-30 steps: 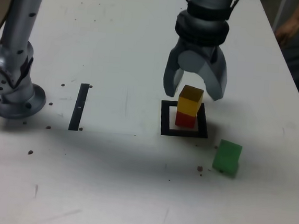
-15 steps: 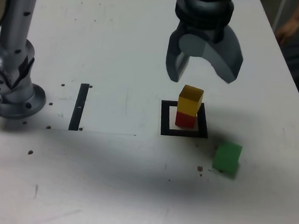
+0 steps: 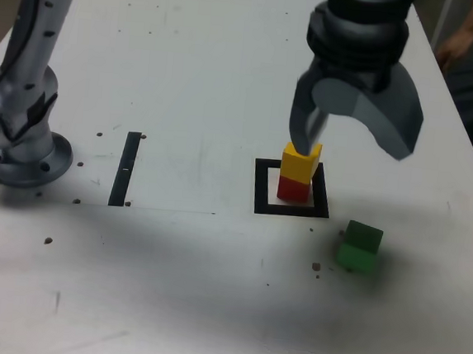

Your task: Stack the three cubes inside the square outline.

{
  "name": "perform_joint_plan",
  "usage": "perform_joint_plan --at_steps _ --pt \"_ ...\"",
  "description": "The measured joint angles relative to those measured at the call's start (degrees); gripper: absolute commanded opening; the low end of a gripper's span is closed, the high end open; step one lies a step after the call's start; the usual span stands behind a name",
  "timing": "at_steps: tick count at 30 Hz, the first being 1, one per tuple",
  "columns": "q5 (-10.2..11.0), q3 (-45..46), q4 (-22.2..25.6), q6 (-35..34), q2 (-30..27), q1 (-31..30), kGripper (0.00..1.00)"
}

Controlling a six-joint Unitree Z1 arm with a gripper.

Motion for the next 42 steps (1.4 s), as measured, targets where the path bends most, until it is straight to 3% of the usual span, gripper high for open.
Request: perform_joint_plan --at_steps 10,19,32,37,42 --pt "-0.3 -4.4 0.7 -1.3 3.5 -2.8 0.99" --pt "-3.1 -8.4 1.2 -1.5 11.1 -3.1 0.98" --pt "-5.3 -9.9 0.9 -1.4 16.4 -3.1 0.92" --pt "-5.9 -9.9 0.9 -1.3 17.8 -2.9 0.81" --pt "-6.1 -9.9 0.9 -1.3 18.6 -2.5 0.55"
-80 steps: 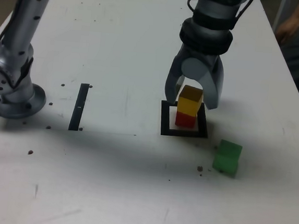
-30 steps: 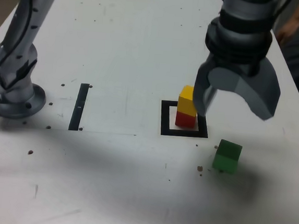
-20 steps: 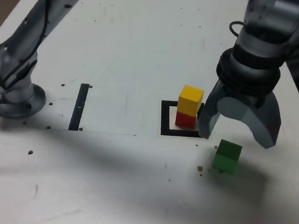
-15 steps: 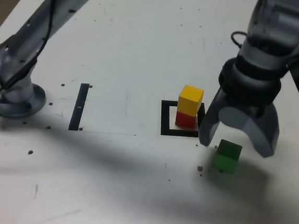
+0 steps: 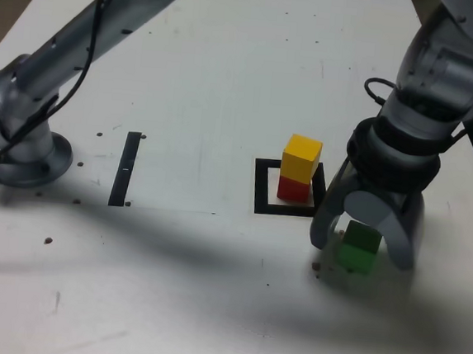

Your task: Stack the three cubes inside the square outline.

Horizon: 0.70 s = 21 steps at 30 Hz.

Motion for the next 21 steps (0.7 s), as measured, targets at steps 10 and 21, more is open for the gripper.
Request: perform_joint_plan --at_steps 10,21 --pt "0.8 -0.2 -0.8 0.0 0.3 0.0 0.21" --pt "0.8 -0.2 -0.8 0.0 0.3 0.0 0.21"
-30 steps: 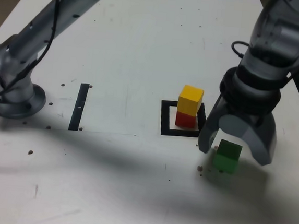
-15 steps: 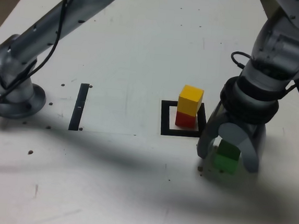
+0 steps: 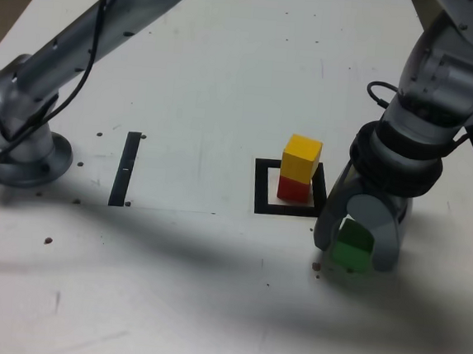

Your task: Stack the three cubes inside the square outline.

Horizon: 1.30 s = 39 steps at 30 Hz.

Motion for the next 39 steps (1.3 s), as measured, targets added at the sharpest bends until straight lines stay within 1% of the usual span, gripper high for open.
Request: perform_joint_plan --at_steps 7,11,17,24,27,34,39 --pt "0.1 0.0 0.1 0.0 -0.1 0.0 0.21" --pt "0.8 0.1 0.7 0.0 -0.9 0.0 0.21" --pt "3.2 0.4 2.9 0.0 -6.1 0.0 0.21" --pt "6.6 1.0 6.0 0.7 -12.1 0.0 0.21" --pt "7.7 1.8 6.4 0.7 -15.3 0.0 0.21" --pt "9.0 4.2 6.9 0.7 -18.7 0.0 0.21" --pt "9.0 7.0 7.2 0.7 -20.6 1.2 0.21"
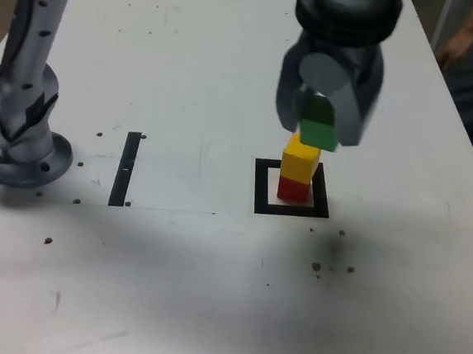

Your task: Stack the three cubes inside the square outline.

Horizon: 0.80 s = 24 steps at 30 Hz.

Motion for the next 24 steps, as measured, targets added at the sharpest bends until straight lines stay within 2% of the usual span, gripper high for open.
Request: perform_joint_plan --at_steps 11,24 --pt "-1.7 5.2 -0.6 0.0 -1.0 3.0 0.21" --pt "-1.8 6.5 -1.9 1.9 -0.3 5.7 0.21"
